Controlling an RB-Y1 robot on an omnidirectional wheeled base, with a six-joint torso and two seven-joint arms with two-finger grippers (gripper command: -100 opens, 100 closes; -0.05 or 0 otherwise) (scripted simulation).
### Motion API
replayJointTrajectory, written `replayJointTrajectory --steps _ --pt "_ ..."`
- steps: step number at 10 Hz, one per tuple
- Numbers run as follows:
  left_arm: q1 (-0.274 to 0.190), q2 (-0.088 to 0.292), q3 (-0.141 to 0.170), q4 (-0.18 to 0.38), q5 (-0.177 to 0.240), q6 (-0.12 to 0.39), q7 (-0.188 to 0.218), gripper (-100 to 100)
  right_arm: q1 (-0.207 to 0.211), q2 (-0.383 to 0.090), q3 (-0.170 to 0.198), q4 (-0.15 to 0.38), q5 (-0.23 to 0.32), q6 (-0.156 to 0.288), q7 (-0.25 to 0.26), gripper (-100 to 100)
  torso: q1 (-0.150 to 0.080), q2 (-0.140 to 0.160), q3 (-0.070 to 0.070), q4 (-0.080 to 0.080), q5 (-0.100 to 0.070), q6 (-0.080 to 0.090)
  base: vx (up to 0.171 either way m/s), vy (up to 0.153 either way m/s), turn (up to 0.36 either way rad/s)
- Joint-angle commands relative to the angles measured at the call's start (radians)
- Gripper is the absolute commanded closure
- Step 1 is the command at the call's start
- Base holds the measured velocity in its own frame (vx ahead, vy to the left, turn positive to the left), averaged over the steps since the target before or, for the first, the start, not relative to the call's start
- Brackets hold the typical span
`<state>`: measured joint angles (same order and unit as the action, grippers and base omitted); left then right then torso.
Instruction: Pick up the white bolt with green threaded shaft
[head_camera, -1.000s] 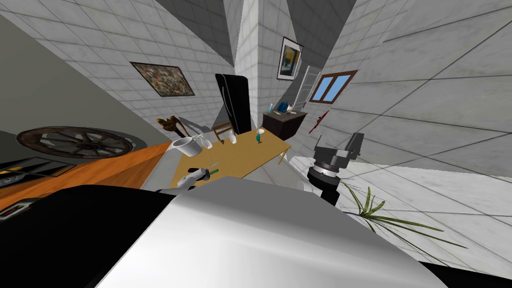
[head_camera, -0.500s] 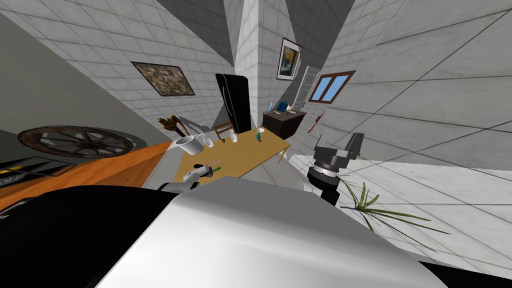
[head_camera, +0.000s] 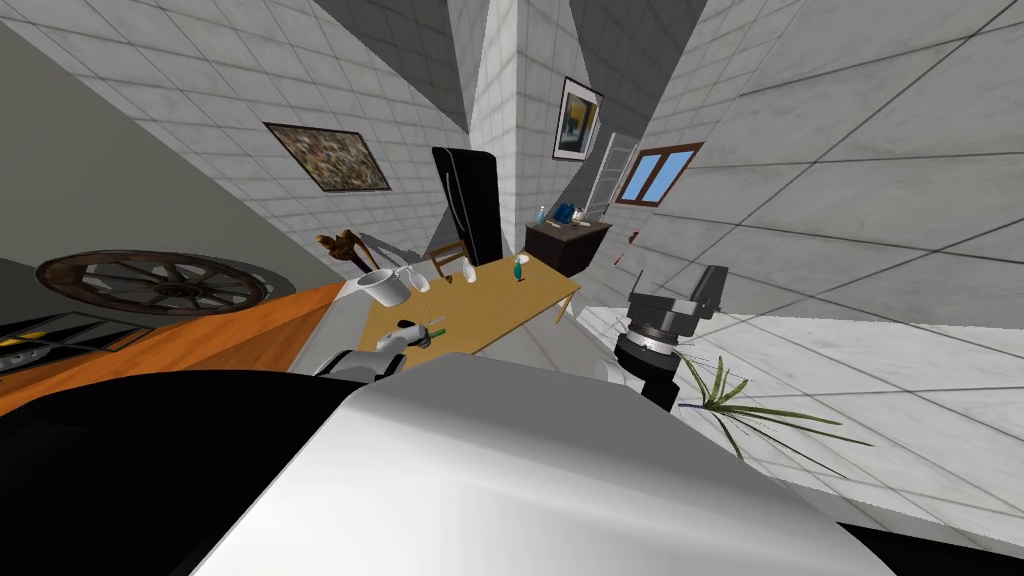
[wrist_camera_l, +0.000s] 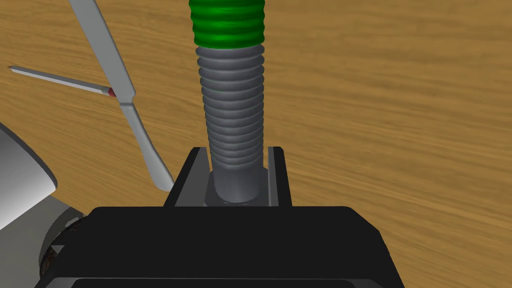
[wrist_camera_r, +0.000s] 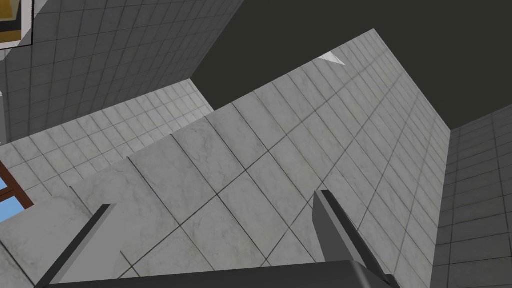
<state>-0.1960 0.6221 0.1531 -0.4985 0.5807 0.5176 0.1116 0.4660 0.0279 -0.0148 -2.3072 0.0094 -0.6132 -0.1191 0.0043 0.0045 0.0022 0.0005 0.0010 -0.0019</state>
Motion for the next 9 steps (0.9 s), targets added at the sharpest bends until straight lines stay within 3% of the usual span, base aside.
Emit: replayJointTrajectory --steps 1,2,3,5,6,8,9 --pt "-0.050 0.010 -0.050 0.039 -0.018 -0.001 0.050 100 0.000 0.000 0.000 0.000 0.000 0.000 0.000 0 0.000 0.000 0.000 0.000 0.000 0.000 -0.133 0.010 -0.020" --pt "-0.056 0.010 -0.059 0.039 -0.018 -0.001 0.063 100 0.000 0.000 0.000 0.000 0.000 0.000 0.000 0 0.000 0.003 0.001 0.000 0.000 0.000 -0.098 0.019 -0.016" --pt "-0.093 0.016 -0.098 0.067 -0.031 -0.002 0.100 100 0.000 0.000 0.000 0.000 0.000 0.000 0.000 0 0.000 0.002 0.001 0.000 0.000 -0.001 -0.093 0.019 -0.004" --pt "-0.095 0.016 -0.098 0.067 -0.031 -0.002 0.111 100 0.000 0.000 0.000 0.000 0.000 0.000 0.000 0 0.000 0.001 0.001 0.000 -0.001 -0.001 -0.047 0.016 -0.008" --pt "-0.134 0.022 -0.137 0.095 -0.045 -0.002 0.154 100 0.000 0.000 0.000 0.000 0.000 0.000 0.000 0 0.000 -0.002 -0.001 0.000 0.000 -0.001 -0.050 0.006 -0.001" --pt "-0.119 0.021 -0.133 0.071 -0.051 0.009 0.162 100 0.000 0.000 0.000 0.000 0.000 0.000 0.000 0 0.000 -0.001 0.000 0.000 -0.001 -0.001 -0.039 0.011 -0.011" --pt "-0.122 0.021 -0.134 0.075 -0.050 0.006 0.162 0 0.000 0.000 0.000 0.000 0.000 0.000 0.000 0 -0.001 -0.002 -0.001 0.000 -0.001 -0.001 0.000 0.000 0.000"
